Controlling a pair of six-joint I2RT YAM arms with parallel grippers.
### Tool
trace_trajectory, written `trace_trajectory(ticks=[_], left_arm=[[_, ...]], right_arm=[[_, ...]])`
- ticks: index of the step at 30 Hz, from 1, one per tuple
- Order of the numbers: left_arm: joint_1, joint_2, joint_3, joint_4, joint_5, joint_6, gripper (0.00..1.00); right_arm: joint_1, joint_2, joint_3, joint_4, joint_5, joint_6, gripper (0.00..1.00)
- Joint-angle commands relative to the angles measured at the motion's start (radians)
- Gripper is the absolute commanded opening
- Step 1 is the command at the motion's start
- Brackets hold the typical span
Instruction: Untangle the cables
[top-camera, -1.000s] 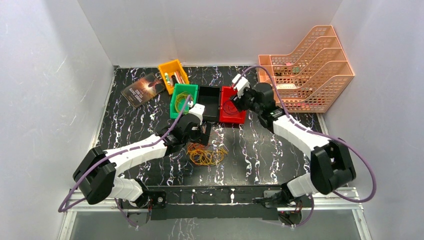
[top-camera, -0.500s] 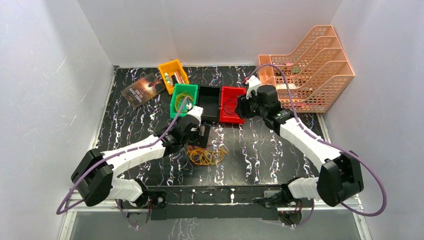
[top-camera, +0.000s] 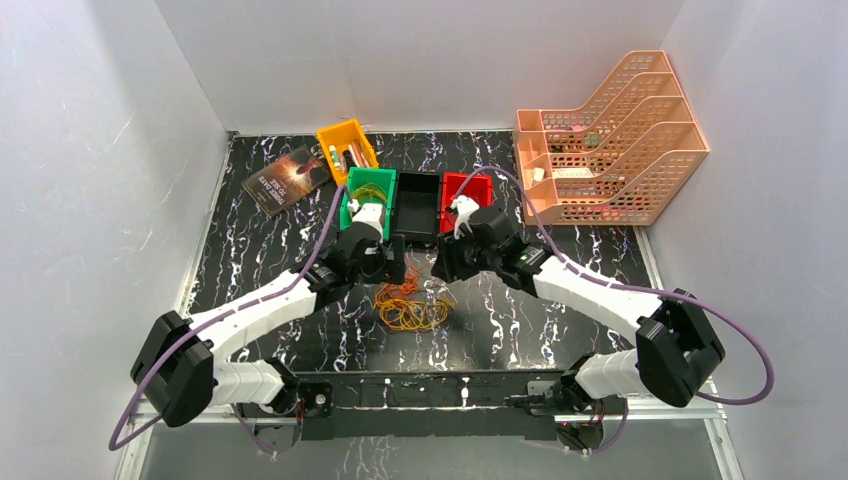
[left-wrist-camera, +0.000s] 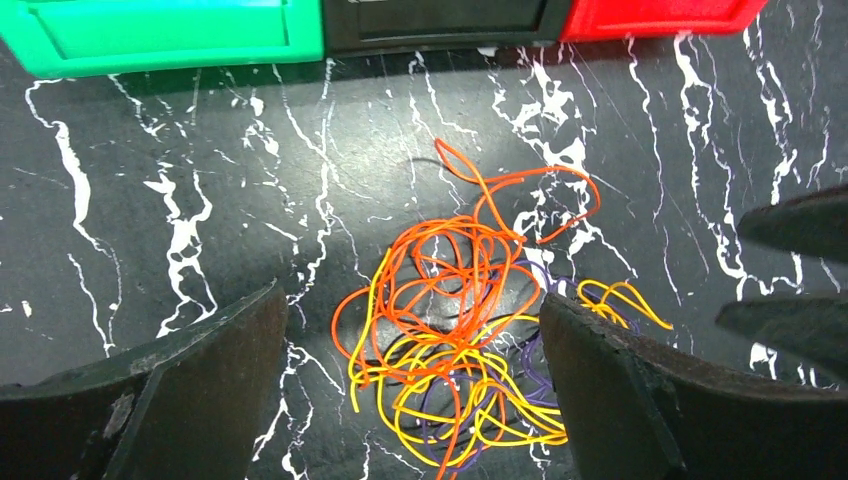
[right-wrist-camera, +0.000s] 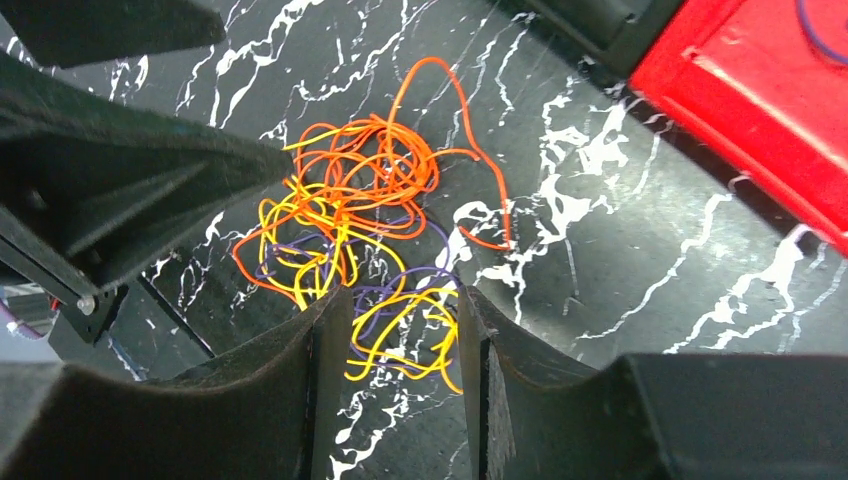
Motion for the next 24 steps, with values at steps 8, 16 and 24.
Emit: trace_trajectory(ticks=[8,16,24], left_arm=[[0.041,-0.159,-0.095,-0.101,0.179,-0.017,0.77],[0.041,-0.179,-0.187,-0.047,0.286,-0.091,0.64],[0.041,-0.095,-0.133,-0.004,0.254,-0.049,0.63]], right_arm=[[0.066,-0.012,-0.002,0.055,0.125,0.038,0.51],[0.066,-0.027,-0.024,0.067,0.027,0.047,0.49],[0.096,0.067,-0.008,0.101,-0.278,-0.070,0.50]])
